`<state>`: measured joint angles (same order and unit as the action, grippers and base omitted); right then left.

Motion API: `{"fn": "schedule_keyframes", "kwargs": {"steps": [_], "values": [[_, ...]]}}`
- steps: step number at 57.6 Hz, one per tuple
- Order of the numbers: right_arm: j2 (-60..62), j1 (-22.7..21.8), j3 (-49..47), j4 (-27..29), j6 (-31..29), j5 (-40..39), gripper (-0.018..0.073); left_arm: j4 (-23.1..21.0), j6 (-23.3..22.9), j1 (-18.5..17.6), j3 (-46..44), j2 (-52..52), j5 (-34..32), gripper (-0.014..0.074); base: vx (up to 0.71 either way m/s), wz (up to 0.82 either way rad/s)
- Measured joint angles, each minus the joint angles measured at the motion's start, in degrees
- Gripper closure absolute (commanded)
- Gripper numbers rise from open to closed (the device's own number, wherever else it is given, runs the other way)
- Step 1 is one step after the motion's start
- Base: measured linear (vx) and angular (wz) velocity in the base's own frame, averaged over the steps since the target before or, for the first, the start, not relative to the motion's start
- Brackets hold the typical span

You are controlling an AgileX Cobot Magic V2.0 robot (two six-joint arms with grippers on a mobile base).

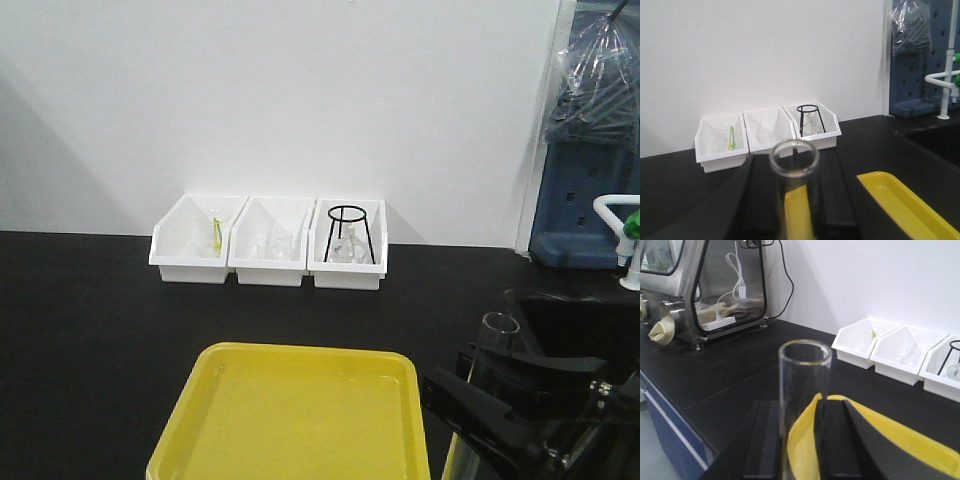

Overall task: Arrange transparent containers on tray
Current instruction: 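Drive the base to the yellow tray beside the white bins, then lower both held glass tubes down into the yellow tray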

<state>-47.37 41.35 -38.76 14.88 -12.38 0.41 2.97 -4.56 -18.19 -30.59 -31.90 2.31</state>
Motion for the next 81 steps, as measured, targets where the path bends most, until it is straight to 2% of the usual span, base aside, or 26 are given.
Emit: {"fn": "schedule_keyframes", "kwargs": {"steps": [42, 81], "values": [[0.0, 0.0, 0.0, 0.0, 0.0, 0.0, 0.0358, 0.0, 0.0, 0.0, 0.0, 0.0, 0.2, 0.0548, 0.24, -0.04], [0.0, 0.0, 0.0, 0.0, 0.0, 0.0, 0.0358, 0.0, 0.0, 0.0, 0.0, 0.0, 0.3, 0.0548, 0.07, -0.05]]}}
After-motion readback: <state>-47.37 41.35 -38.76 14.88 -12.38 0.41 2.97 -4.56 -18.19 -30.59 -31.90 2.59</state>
